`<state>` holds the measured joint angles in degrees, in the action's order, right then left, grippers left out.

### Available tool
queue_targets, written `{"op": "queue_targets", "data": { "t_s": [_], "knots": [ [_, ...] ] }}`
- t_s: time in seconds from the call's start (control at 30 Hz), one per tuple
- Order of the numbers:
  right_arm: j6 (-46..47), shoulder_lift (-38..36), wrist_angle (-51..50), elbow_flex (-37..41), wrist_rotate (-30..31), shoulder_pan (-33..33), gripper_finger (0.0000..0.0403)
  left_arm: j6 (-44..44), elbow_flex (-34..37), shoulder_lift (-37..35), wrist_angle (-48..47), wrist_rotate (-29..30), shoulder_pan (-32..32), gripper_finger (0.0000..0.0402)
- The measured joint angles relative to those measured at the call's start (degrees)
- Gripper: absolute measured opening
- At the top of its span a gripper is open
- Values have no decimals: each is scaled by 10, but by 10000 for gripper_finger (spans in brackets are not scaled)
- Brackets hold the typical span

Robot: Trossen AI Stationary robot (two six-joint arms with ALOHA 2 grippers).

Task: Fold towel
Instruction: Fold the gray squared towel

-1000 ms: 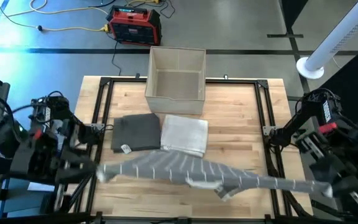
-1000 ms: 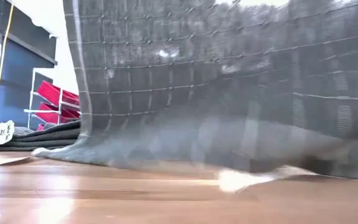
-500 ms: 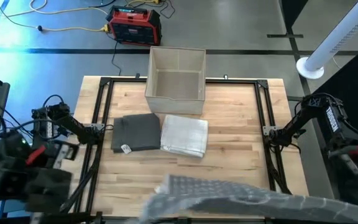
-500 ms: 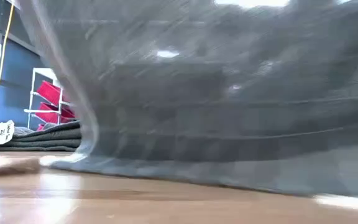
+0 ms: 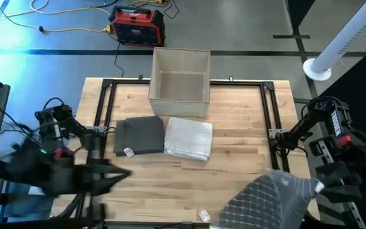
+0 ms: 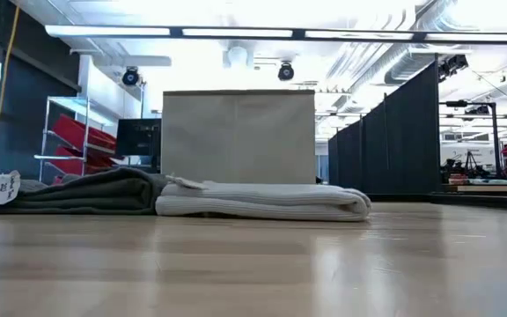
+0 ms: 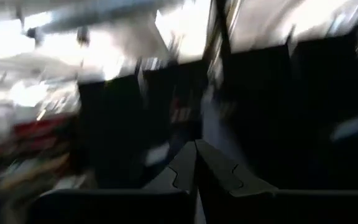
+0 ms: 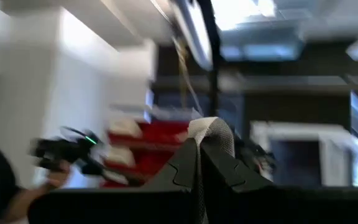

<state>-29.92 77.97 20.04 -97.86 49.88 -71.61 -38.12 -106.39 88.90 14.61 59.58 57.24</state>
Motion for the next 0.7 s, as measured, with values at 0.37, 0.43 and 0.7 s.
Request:
{"op": "queue_targets", "data": {
  "t_s": [0.37,0.43,0.7],
  "knots": [
    [15,-1,-7,0,48,0,0,351,41,15,-344,-246,-184,8],
    [18,-1,-9,0,57,0,0,372,62,31,-331,-304,-215,16],
    [70,-1,-46,0,61,8,0,458,146,93,-278,-536,-335,48]
  ]
}}
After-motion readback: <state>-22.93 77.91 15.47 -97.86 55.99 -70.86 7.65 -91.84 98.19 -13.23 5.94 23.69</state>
